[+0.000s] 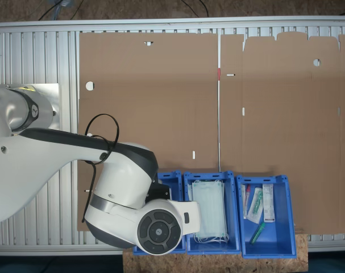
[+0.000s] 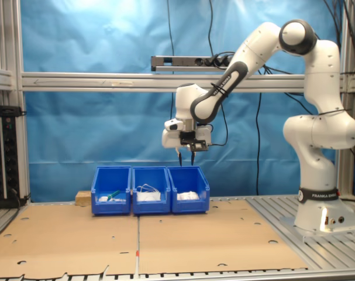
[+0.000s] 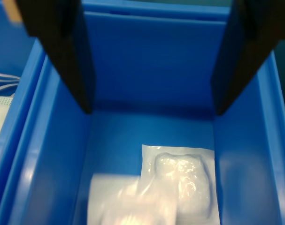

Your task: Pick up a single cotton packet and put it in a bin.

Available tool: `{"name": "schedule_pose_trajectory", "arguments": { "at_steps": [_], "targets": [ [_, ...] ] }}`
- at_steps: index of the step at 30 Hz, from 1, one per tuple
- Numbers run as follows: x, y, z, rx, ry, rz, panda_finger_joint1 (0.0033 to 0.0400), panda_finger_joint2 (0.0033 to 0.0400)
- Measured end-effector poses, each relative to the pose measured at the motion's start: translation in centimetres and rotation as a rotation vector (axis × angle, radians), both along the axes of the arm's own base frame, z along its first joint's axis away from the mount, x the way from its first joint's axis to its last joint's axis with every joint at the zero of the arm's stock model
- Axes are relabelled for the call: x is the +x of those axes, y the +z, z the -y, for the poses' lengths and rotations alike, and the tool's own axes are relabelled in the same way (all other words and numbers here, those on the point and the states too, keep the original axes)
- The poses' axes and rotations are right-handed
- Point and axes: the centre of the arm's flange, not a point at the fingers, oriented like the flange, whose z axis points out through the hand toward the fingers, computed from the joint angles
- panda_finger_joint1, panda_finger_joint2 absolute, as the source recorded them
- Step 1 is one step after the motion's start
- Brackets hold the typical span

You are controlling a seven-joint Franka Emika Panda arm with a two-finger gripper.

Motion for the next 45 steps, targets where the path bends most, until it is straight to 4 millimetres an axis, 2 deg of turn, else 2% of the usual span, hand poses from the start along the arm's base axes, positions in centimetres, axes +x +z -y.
{"name": "schedule_pose_trajectory", "arguments": {
  "at_steps": [6, 7, 12, 13, 17, 18, 45],
  "targets": [
    [0.0, 0.0, 0.0, 0.0, 0.0, 0.0, 0.0161, 0.0161],
    [0.0, 0.0, 0.0, 0.0, 0.0, 0.0, 0.0333, 0.0333],
    [0.0, 0.0, 0.0, 0.0, 0.0, 0.0, 0.0333, 0.0333],
    [0.0, 0.0, 0.0, 0.0, 0.0, 0.0, 0.0384, 0.0384],
    [0.0, 0.0, 0.0, 0.0, 0.0, 0.0, 0.0384, 0.0384],
    [0.0, 0.0, 0.0, 0.0, 0.0, 0.0, 0.0397, 0.0397],
    [0.0, 0.0, 0.0, 0.0, 0.0, 0.0, 0.04, 0.04]
  ]
}}
